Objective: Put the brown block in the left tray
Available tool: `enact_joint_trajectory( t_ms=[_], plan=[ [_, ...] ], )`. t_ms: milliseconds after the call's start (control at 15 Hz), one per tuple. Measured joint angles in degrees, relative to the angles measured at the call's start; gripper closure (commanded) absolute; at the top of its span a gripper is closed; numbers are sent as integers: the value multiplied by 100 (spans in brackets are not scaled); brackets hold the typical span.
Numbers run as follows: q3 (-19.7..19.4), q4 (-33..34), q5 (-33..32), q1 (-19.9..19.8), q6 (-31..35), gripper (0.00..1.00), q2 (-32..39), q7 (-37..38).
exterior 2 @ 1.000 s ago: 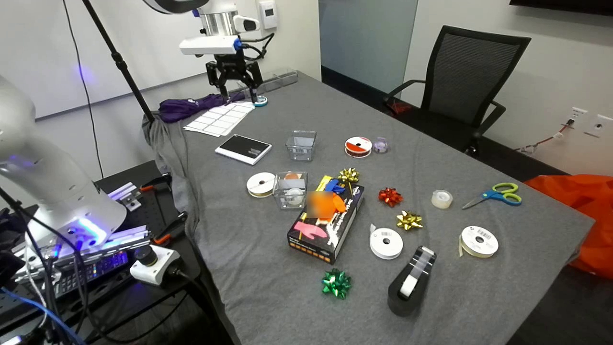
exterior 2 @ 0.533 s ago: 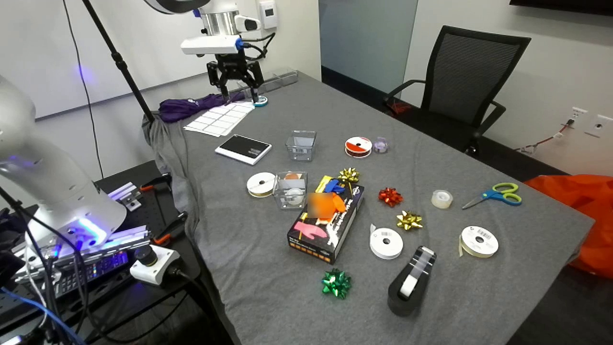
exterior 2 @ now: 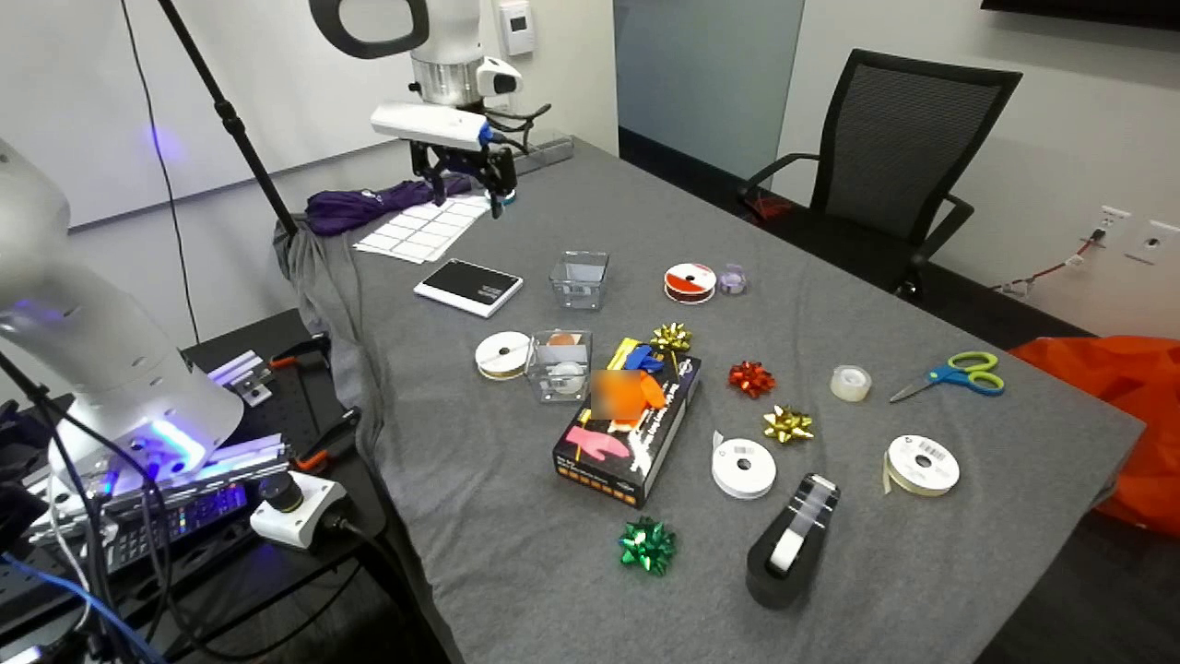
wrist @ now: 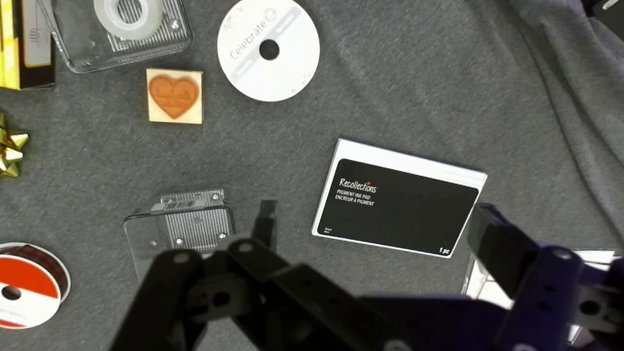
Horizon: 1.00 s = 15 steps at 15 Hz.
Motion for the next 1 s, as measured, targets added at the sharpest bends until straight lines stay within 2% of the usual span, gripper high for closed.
enact_joint_trajectory(
  t_ms=[333, 1000],
  plan=[
    [-4, 451, 325, -206, 344, 0, 655, -336],
    [13, 990, 42, -784, 1543, 0, 2033, -649]
  ],
)
